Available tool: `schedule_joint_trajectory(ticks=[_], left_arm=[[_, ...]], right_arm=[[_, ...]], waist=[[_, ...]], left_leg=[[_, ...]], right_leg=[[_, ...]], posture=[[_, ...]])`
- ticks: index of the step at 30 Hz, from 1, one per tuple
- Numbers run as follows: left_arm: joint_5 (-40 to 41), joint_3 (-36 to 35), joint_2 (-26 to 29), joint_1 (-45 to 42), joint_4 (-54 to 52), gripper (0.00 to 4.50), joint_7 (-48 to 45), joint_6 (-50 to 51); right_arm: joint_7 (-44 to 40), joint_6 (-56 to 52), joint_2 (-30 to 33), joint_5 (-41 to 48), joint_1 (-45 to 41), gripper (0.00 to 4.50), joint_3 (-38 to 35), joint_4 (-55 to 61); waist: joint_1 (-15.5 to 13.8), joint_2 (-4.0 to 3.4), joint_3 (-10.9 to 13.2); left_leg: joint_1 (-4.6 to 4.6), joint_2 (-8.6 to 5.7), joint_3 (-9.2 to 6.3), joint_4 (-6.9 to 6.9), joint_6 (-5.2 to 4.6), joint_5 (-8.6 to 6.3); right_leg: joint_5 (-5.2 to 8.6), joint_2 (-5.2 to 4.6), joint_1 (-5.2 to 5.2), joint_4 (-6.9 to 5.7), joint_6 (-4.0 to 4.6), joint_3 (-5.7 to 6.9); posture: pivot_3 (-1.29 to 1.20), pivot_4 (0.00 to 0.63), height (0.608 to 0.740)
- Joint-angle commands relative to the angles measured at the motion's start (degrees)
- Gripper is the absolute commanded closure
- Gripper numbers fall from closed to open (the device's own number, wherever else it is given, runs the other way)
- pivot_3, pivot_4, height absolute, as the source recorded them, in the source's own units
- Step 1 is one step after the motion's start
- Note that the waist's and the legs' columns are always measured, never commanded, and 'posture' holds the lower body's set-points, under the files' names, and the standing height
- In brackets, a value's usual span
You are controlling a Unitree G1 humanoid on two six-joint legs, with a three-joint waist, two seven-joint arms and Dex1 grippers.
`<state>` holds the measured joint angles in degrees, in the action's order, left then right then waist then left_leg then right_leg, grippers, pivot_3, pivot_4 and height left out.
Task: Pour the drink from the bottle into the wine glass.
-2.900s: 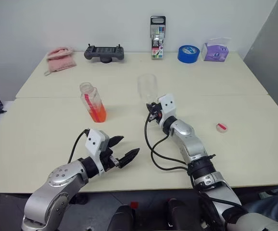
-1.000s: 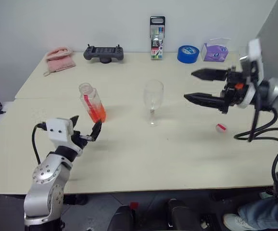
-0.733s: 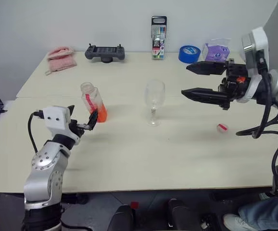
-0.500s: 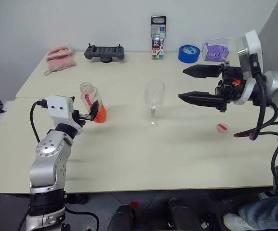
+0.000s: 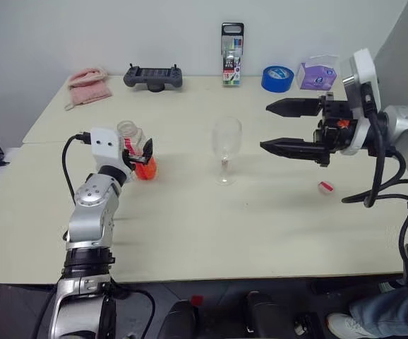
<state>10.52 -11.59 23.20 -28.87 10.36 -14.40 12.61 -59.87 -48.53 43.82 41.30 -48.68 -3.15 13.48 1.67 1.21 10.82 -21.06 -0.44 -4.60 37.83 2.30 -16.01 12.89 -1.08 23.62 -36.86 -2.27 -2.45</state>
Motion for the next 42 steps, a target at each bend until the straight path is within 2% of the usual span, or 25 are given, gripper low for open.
schedule_joint_trajectory(ticks=[1, 4, 9, 11, 15, 19, 23, 26, 33, 42], left_arm=[[-0.73, 0.04, -0.12, -2.04, 0.87, 0.0, 0.02, -2.96], [-0.62, 0.03, -0.56, -2.47, 1.33, 0.63, -0.22, -3.82], [-0.74, -0.21, -0.63, -2.52, 2.79, 2.29, -0.35, -4.57], [-0.81, -0.56, -0.26, -2.82, 3.79, 2.56, -0.36, -5.07], [-1.01, -0.66, 0.99, -4.48, 5.95, 2.6, -1.53, -6.28], [-0.42, 0.32, 3.03, -8.54, 7.0, 2.68, -5.83, -6.81], [-4.37, 6.82, 6.97, -12.92, 6.09, 2.68, -14.34, -10.39], [-5.41, 9.01, 7.67, -16.6, 7.67, 2.71, -17.39, -13.48], [-11.06, 14.46, 7.34, -24.25, 13.1, 2.71, -20.79, -23.79], [-21.92, 21.98, 5.49, -32.48, 23.04, 2.74, -18.82, -36.47]], right_arm=[[0.28, 1.27, 0.64, -0.07, -0.9, 0.02, -0.8, 1.71], [0.46, 1.14, 0.86, -0.02, -0.35, 0.0, -0.81, 1.97], [1.7, 0.6, 1.05, 0.1, 0.88, 0.0, -1.32, 3.05], [2.88, 0.95, 1.12, -0.39, 1.52, 0.0, -1.62, 3.58], [6.4, 2.08, 1.0, -1.54, 4.37, 0.0, -3.4, 5.1], [9.48, 2.45, 2.45, -2.83, 11.1, 0.0, -5.82, 8.83], [12.29, 1.62, 3.37, -2.38, 18.36, 0.0, -7.91, 13.05], [16.35, 4.13, 0.83, -3.83, 21.68, 0.0, -8.62, 14.42], [22.28, 6.5, -4.98, -2.9, 24.2, 0.0, -9.93, 16.81], [24.5, 8.26, -6.34, -4.99, 24.19, 0.0, -6.52, 17.37]], waist=[[0.0, 0.0, 0.0], [-0.01, 0.0, 0.0], [-0.01, 0.0, 0.0], [0.0, 0.0, 0.0], [0.0, 0.0, 0.0], [-0.08, 0.01, 0.0], [-0.21, 0.02, 0.01], [-0.3, 0.03, 0.01], [0.01, 0.03, 0.01], [0.04, 0.03, 0.01]], left_leg=[[-0.02, 0.0, 0.0, 0.0, 0.0, 0.0], [-0.11, 0.02, -0.01, -0.01, 0.0, 0.0], [-0.62, 0.02, -0.05, 0.11, 0.01, 0.01], [-0.62, 0.01, -0.04, 0.1, 0.01, 0.01], [-0.63, 0.0, -0.06, 0.1, 0.01, 0.01], [-0.71, -0.02, -0.09, 0.12, 0.01, 0.01], [-0.84, -0.04, -0.11, 0.11, 0.01, 0.01], [-0.85, -0.05, -0.11, 0.1, 0.02, 0.01], [-0.79, -0.07, -0.05, 0.13, 0.01, 0.01], [-0.81, -0.12, -0.02, 0.14, 0.0, 0.01]], right_leg=[[0.0, -0.01, 0.03, 0.0, 0.0, 0.0], [-0.07, -0.04, 0.12, -0.01, 0.1, 0.0], [-0.2, -0.05, 0.59, -0.1, 0.22, 0.01], [-0.21, -0.05, 0.6, -0.1, 0.22, 0.01], [-0.21, -0.05, 0.6, -0.1, 0.22, 0.04], [-0.21, -0.04, 0.63, -0.09, 0.22, 0.08], [-0.23, -0.05, 0.71, -0.08, 0.2, 0.08], [-0.24, -0.1, 0.7, -0.06, 0.17, 0.08], [-0.25, 0.03, 0.7, -0.08, 0.13, 0.02], [-0.26, 0.01, 0.7, -0.09, 0.12, -0.03]], posture=[[0.0, 0.15, 0.74], [0.0, 0.15, 0.74], [0.0, 0.15, 0.74], [0.0, 0.15, 0.74], [0.0, 0.15, 0.74], [0.0, 0.15, 0.74], [0.0, 0.15, 0.74], [0.0, 0.15, 0.74], [0.0, 0.15, 0.74], [0.0, 0.15, 0.74]])
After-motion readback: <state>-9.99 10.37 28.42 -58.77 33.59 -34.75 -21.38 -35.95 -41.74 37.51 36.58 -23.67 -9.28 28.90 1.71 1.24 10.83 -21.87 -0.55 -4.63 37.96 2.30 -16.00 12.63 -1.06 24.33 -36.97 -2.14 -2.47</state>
